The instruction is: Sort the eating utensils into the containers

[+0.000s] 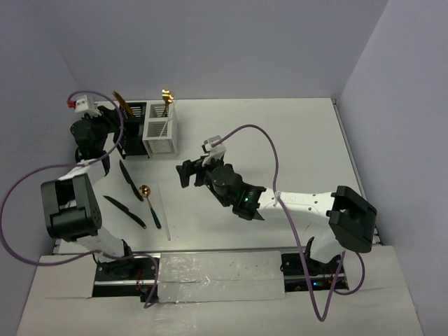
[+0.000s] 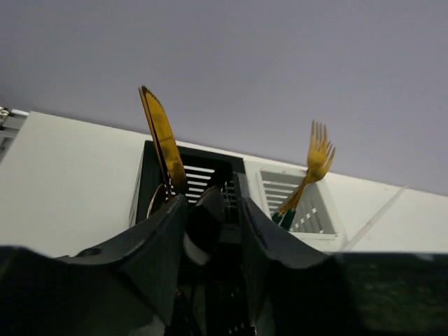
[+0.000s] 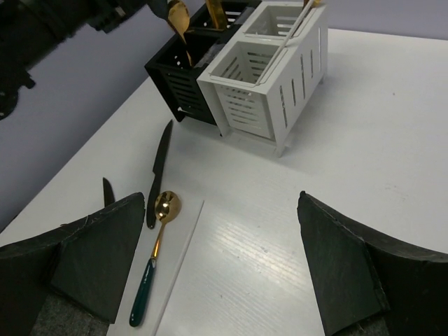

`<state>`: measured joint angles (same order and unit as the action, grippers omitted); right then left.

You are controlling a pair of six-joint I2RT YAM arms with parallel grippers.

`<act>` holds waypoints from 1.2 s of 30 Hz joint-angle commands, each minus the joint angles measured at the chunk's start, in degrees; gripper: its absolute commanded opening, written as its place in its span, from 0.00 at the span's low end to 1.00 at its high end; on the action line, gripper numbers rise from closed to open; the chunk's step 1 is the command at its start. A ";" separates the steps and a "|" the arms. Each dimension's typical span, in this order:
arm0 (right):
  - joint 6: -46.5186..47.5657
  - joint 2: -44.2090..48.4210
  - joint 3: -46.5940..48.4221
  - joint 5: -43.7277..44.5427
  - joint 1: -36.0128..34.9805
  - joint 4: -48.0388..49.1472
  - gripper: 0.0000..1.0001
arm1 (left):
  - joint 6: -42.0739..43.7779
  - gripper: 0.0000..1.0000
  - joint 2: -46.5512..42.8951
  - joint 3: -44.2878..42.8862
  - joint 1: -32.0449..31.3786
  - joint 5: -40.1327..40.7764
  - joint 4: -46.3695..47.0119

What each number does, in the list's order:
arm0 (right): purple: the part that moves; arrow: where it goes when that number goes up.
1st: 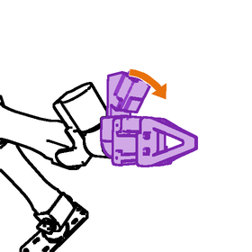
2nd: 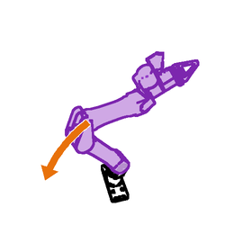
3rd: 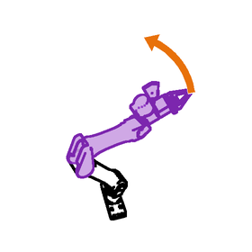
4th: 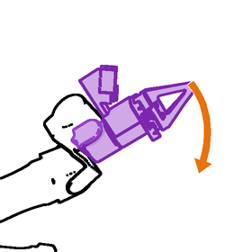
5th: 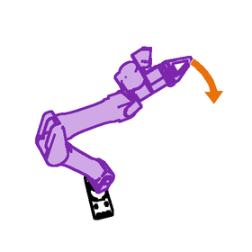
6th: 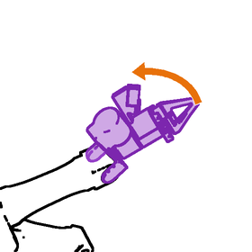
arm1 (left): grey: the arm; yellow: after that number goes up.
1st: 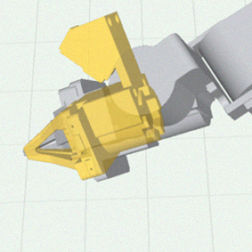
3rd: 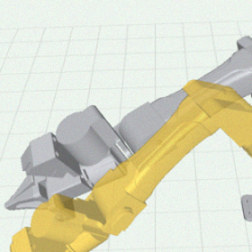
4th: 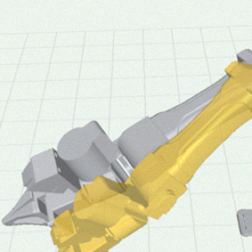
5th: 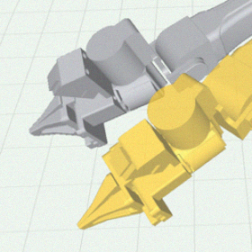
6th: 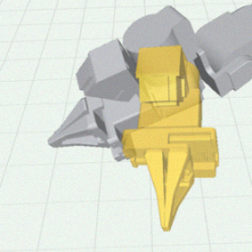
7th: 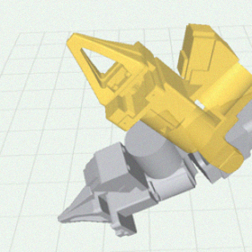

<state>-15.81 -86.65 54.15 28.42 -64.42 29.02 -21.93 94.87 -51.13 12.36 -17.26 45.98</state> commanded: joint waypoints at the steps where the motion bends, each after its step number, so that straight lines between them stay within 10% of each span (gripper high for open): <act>1: -1.76 3.77 -1.06 1.19 -0.53 -0.45 0.96 | -3.28 0.47 -11.25 1.20 -0.32 3.81 2.19; 6: -3.35 6.49 -2.73 1.81 -1.05 -1.94 0.95 | -1.98 0.67 -19.10 -2.55 -0.67 5.02 -9.56; 16: -3.52 11.15 -5.19 2.77 -3.51 -3.79 0.95 | 8.92 0.66 -21.74 -5.64 -0.76 -1.95 -29.70; 27: -12.39 12.82 -4.32 3.83 -5.88 -19.07 0.93 | 36.77 0.64 -22.45 -9.33 -11.21 -6.22 -87.31; 36: -15.47 12.21 -3.79 6.20 -8.53 -24.80 0.93 | 37.94 0.66 -16.40 -5.82 -23.69 1.79 -93.09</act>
<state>-28.88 -76.14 49.41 32.16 -72.42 5.50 14.61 76.55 -56.69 -8.29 -17.56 -42.70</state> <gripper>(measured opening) 0.927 0.657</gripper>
